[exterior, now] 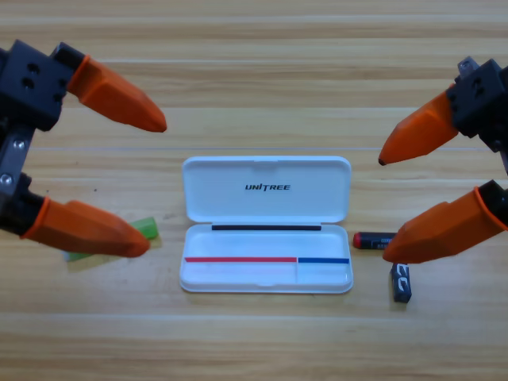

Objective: Clean up eraser and pencils

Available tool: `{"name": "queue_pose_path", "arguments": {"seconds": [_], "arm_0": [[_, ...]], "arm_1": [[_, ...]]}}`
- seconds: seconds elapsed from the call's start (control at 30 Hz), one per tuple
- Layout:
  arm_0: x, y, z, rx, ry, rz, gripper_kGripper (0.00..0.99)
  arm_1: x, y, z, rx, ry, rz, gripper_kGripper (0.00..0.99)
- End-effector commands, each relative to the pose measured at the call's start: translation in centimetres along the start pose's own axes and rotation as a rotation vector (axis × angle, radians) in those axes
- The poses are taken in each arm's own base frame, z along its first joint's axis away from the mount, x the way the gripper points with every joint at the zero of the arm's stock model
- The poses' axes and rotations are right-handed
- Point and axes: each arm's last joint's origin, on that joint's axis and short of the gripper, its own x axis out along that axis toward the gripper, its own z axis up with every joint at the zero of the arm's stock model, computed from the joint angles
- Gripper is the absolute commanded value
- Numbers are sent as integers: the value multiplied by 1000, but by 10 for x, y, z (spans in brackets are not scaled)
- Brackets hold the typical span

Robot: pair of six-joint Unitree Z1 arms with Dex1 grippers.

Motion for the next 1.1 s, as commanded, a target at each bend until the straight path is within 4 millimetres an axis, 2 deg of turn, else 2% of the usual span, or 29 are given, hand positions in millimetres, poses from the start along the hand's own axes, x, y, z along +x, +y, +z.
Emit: {"name": "queue_pose_path", "arguments": {"seconds": [0.03, 0.3, 0.5, 0.63, 0.73, 0.83, 0.9, 0.97, 1.1], "arm_0": [[4, -4, -1, -4, 22, -22, 960], [5, -3, -1, -5, 28, -15, 966], [2, 0, 1, 19, 69, 29, 971], [-1, 16, 14, 46, 185, 128, 976], [-1, 32, 22, 49, 306, 248, 977], [2, 55, 17, 53, 430, 335, 977], [7, 68, 12, 55, 504, 364, 977], [15, 78, 8, 50, 564, 362, 977], [39, 100, -7, -17, 667, 311, 974]], "arm_1": [[16, 2, -4, 7, 63, 23, 982], [5, 5, -10, 31, 63, -30, 986], [10, -8, -26, 166, 149, -177, 988], [27, -22, -36, 327, 239, -306, 986], [46, -48, -44, 501, 316, -431, 986], [66, -57, -56, 558, 404, -457, 986], [80, -57, -66, 575, 454, -404, 986], [92, -58, -73, 600, 483, -380, 988], [113, -67, -78, 778, 513, -419, 990]]}}
